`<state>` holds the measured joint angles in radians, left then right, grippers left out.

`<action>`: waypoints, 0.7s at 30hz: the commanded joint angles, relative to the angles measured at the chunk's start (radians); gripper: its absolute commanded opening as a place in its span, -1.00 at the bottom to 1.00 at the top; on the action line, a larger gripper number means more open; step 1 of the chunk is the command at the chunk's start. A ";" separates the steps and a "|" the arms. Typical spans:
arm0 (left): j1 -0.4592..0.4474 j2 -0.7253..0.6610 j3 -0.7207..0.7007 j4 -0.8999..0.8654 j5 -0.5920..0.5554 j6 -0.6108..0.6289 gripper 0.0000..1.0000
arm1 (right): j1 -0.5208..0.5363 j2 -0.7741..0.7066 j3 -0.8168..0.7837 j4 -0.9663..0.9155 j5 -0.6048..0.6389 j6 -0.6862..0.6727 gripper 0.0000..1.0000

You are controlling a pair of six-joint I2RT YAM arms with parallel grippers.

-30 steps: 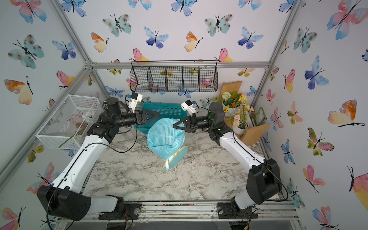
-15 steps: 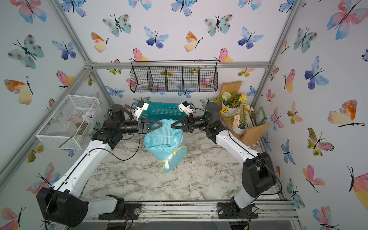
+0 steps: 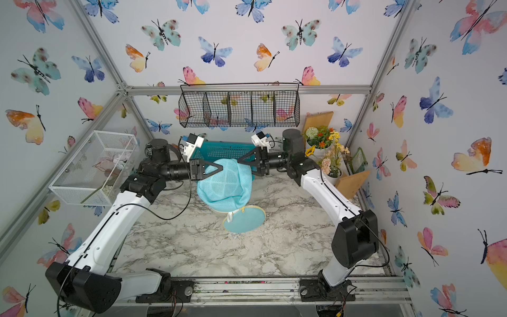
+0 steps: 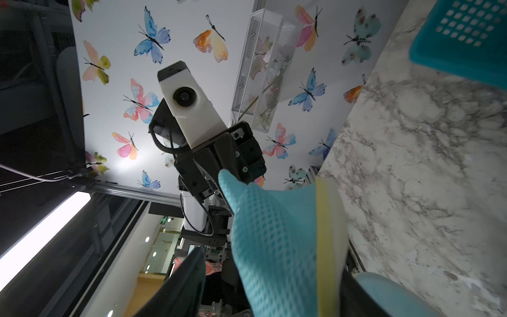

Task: Turn the laundry bag inside out
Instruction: Turn over the laundry bag.

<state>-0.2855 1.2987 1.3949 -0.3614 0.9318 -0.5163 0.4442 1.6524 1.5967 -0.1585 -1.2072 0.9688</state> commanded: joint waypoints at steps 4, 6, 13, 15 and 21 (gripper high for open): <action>-0.007 0.021 0.103 -0.172 -0.430 -0.009 -1.00 | 0.007 0.019 0.165 -0.654 0.303 -0.423 0.45; -0.017 0.017 0.104 -0.152 -0.505 -0.049 -1.00 | 0.026 0.007 0.131 -0.644 0.328 -0.415 0.50; -0.076 0.046 0.171 -0.146 -0.562 -0.103 -1.00 | 0.099 0.041 0.103 -0.565 0.383 -0.389 0.60; -0.081 0.048 0.180 -0.141 -0.544 -0.119 -1.00 | 0.102 0.059 0.112 -0.539 0.384 -0.389 0.60; -0.076 0.040 0.198 -0.130 -0.472 -0.145 -1.00 | 0.086 0.050 0.071 -0.379 0.374 -0.362 -0.74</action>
<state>-0.3660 1.3491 1.5639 -0.5064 0.4252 -0.6403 0.5438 1.7245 1.6890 -0.6544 -0.8494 0.5972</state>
